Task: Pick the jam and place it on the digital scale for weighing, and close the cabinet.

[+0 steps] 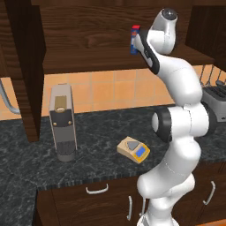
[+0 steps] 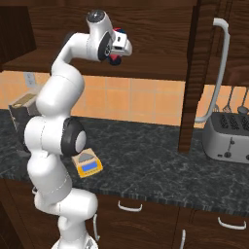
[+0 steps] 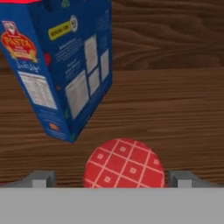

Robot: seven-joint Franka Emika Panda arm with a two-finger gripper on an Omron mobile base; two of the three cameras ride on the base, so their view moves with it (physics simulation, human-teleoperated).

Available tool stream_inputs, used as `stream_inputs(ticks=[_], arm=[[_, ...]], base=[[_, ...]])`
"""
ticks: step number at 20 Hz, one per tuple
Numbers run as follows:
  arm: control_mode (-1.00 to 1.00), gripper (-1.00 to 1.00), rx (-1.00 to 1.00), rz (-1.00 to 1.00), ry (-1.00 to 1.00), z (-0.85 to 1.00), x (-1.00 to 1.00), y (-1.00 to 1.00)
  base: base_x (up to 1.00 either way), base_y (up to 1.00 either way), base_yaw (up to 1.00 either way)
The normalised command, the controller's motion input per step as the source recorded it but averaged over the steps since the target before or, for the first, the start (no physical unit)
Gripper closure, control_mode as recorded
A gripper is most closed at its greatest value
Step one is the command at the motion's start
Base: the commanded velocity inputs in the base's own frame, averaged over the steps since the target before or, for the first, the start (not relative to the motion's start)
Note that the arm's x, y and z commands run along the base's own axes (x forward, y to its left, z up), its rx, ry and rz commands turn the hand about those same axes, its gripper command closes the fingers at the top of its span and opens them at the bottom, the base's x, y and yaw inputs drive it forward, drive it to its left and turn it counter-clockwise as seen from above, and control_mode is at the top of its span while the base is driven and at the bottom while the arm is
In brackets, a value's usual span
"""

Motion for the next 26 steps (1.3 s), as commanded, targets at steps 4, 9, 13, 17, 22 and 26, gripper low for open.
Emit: stream_inputs(ticks=[4, 9, 13, 17, 22, 26], arm=[[-1.00, 1.00, 0.00, 0.00, -0.03, -0.24, -0.01, 0.00], [-1.00, 1.00, 0.00, 0.00, -0.22, -0.46, -0.41, 0.00], [-1.00, 1.00, 0.01, 0.00, -0.36, -0.03, -0.97, 0.00], [-1.00, 1.00, 0.10, 0.00, -0.25, 0.26, -1.00, -0.03], [-1.00, 1.00, 0.05, 0.07, 0.03, 0.34, -1.00, 0.00], [-1.00, 1.00, 0.07, 0.19, 0.10, 0.02, -1.00, -0.16]], base=[[0.00, 0.00, 0.00], [0.00, 0.00, 0.00], [0.00, 0.00, 0.00], [0.00, 0.00, 0.00], [0.00, 0.00, 0.00], [0.00, 0.00, 0.00]])
